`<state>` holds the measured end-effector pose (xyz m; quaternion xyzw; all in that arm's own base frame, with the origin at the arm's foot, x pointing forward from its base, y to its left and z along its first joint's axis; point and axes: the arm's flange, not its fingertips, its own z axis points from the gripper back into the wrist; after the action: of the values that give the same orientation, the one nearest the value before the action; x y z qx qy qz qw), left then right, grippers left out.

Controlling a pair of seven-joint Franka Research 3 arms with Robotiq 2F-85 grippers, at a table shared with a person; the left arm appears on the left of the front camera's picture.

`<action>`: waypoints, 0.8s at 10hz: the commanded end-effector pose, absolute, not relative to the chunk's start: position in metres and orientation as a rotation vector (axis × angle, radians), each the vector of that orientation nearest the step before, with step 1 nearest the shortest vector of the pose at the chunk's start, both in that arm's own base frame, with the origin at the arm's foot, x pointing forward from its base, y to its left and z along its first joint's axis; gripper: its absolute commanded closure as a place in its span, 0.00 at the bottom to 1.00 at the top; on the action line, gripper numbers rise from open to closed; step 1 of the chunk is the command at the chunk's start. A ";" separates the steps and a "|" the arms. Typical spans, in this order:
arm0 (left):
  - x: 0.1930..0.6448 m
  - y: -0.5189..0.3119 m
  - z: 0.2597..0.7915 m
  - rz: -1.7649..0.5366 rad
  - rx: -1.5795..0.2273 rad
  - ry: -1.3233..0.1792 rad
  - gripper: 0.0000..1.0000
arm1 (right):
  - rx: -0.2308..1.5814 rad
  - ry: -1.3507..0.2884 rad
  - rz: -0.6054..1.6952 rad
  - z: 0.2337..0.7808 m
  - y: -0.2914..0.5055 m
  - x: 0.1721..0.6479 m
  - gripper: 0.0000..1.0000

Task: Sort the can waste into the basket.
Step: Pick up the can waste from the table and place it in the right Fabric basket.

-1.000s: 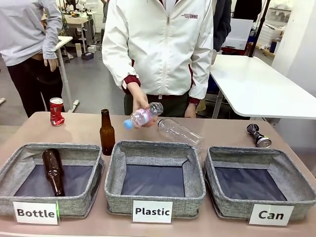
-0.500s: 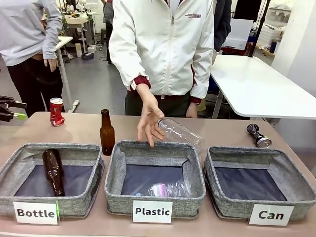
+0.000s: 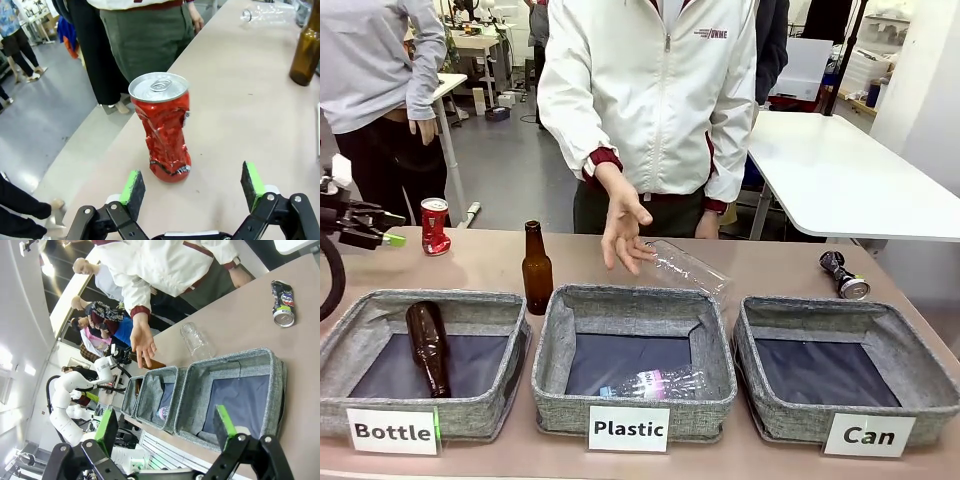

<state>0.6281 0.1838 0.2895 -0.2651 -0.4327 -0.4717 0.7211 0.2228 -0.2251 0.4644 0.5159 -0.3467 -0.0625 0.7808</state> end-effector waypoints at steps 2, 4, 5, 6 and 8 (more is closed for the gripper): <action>0.656 0.172 0.284 -0.979 -0.529 -0.927 0.00 | 1.121 -0.781 -0.117 0.465 -0.226 0.224 0.00; 0.662 0.164 0.279 -0.985 -0.532 -0.916 0.00 | 1.121 -0.781 -0.117 0.465 -0.226 0.224 0.00; 0.666 0.161 0.274 -0.978 -0.546 -0.906 0.00 | 1.121 -0.781 -0.117 0.465 -0.226 0.224 0.00; 0.670 0.159 0.271 -0.969 -0.542 -0.899 0.00 | 1.121 -0.781 -0.117 0.465 -0.226 0.224 0.00; 0.676 0.152 0.266 -0.955 -0.555 -0.906 0.00 | 1.121 -0.781 -0.117 0.465 -0.226 0.224 0.00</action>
<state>0.6669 0.1547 0.2636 -0.2540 -0.4154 -0.4477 0.7500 0.2228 -0.2251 0.4644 0.5159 -0.3468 -0.0624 0.7808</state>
